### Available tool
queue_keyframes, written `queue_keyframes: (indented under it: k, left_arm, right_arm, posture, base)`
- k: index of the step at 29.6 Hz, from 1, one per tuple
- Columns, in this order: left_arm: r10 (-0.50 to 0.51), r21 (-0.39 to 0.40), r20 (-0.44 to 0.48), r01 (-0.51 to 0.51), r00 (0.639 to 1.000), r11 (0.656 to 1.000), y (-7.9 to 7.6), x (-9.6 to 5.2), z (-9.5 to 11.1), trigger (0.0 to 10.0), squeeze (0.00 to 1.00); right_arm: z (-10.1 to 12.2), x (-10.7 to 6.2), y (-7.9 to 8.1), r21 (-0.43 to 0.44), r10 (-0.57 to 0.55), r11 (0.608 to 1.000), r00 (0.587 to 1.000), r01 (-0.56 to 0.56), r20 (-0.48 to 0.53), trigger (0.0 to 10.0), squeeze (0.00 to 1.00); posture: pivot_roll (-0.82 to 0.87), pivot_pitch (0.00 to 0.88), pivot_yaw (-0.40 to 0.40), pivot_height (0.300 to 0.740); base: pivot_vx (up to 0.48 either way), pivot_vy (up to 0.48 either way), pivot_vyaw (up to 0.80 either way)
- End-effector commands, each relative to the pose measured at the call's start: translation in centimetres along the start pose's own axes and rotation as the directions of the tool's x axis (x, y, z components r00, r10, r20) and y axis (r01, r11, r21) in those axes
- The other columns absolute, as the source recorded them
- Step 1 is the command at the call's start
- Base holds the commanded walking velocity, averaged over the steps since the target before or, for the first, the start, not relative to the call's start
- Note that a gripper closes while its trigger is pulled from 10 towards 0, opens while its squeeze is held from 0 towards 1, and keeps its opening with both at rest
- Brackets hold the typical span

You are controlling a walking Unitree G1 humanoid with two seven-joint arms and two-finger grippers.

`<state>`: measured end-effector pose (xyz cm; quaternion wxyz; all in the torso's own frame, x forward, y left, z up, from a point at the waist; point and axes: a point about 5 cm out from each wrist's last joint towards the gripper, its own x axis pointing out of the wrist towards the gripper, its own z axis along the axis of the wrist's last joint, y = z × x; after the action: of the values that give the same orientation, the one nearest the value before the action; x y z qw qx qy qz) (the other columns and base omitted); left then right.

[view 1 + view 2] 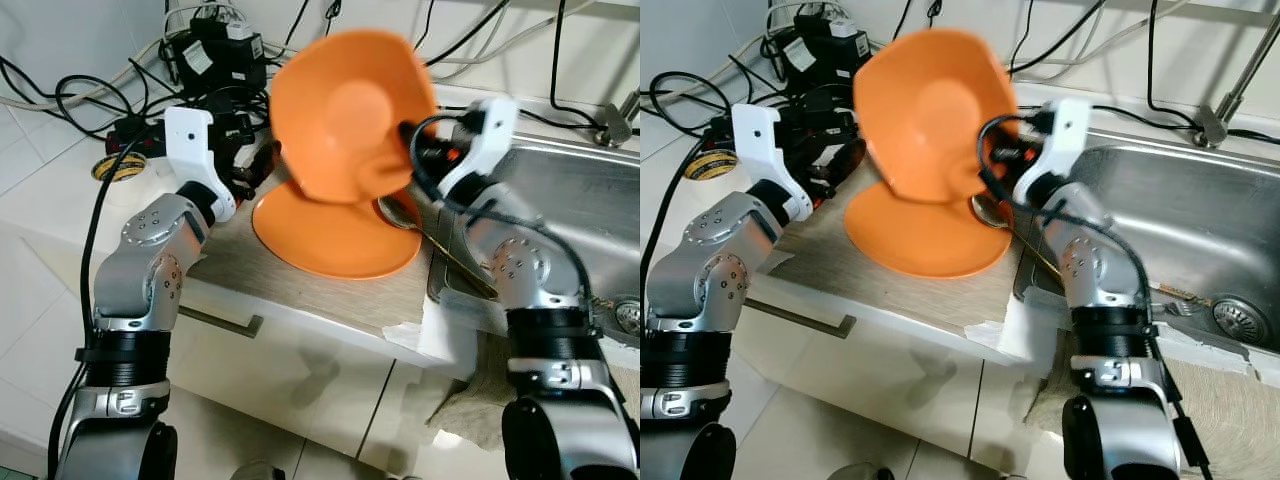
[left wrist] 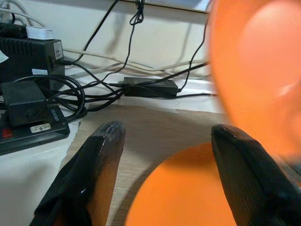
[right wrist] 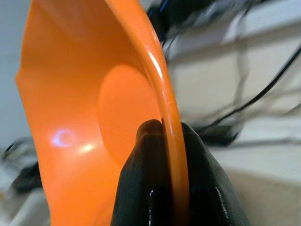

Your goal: Kitchen organization

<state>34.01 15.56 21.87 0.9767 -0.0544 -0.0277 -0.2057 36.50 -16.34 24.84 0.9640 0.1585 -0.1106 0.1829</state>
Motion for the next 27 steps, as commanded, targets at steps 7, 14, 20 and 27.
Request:
queue_keyframes:
  k: [7,14,20,27]
  left_arm:
    - [-0.014,0.007,-0.005,0.014,1.0,1.0,-0.3,0.3,-0.1,10.0,0.0]
    - [-0.011,0.011,-0.009,0.011,1.0,1.0,-0.1,0.3,-0.2,10.0,0.0]
    - [-0.01,0.008,-0.011,0.01,1.0,1.0,-0.1,0.3,-0.3,10.0,0.0]
    - [-0.013,0.004,-0.013,0.013,1.0,1.0,-0.1,0.4,-0.3,10.0,0.0]
  right_arm:
    - [3.1,-0.7,-3.3,-0.113,-0.16,0.977,0.975,0.178,0.152,0.0,0.0]
    - [4.0,-1.5,-5.2,-0.209,-0.229,0.94,0.954,0.268,0.194,0.0,0.0]
    - [4.8,-2.6,-7.6,-0.26,-0.311,0.895,0.925,0.362,0.219,0.0,0.0]
    - [4.6,-4.4,-10.5,-0.305,-0.412,0.835,0.888,0.458,0.205,0.0,0.0]
  posture:
    - [-0.01,0.0,0.036,0.74]
    - [-0.01,0.0,0.036,0.74]
    - [-0.01,0.0,0.037,0.74]
    - [-0.01,0.0,0.041,0.74]
  base:
    - [0.0,0.0,0.0]
    - [0.0,0.0,0.0]
    - [0.0,0.0,0.0]
    - [0.0,0.0,0.0]
